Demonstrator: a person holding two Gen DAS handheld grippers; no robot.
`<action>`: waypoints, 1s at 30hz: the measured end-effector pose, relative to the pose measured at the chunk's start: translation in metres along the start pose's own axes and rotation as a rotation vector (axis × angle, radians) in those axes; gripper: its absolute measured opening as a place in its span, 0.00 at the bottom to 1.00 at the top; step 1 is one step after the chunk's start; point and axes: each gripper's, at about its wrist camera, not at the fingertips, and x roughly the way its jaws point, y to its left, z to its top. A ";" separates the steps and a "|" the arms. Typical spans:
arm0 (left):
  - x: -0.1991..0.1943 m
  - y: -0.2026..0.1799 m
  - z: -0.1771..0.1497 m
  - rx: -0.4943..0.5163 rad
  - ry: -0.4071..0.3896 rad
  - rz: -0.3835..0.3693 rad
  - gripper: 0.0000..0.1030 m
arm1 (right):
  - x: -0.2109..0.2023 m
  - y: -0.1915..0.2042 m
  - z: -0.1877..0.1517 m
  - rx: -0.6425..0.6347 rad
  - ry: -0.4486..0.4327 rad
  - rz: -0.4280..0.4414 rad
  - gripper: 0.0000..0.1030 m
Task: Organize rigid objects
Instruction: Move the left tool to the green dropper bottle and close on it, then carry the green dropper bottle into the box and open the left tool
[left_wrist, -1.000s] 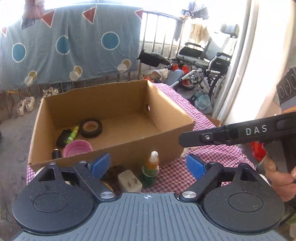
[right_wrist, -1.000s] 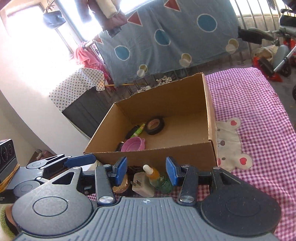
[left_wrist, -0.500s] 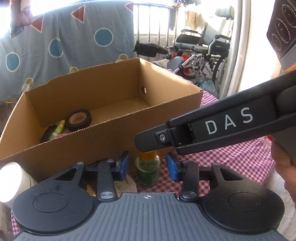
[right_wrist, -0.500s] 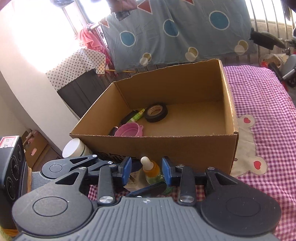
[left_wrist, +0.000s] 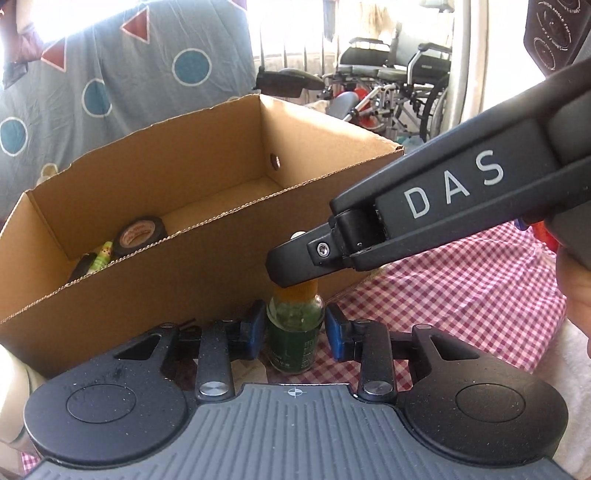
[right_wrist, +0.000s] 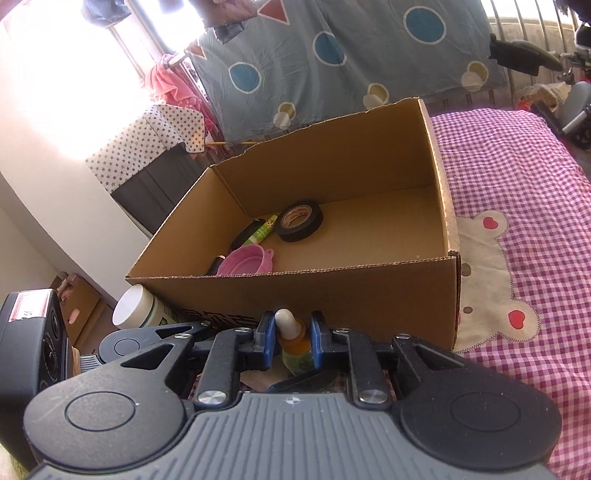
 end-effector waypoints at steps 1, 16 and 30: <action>0.000 -0.002 0.000 0.006 0.000 0.004 0.33 | 0.000 -0.001 0.000 0.001 -0.001 -0.001 0.21; -0.019 -0.007 0.002 0.004 -0.023 0.010 0.30 | -0.017 0.009 0.000 -0.012 -0.022 -0.004 0.21; -0.108 0.009 0.042 -0.038 -0.207 0.047 0.30 | -0.083 0.077 0.037 -0.196 -0.170 0.073 0.21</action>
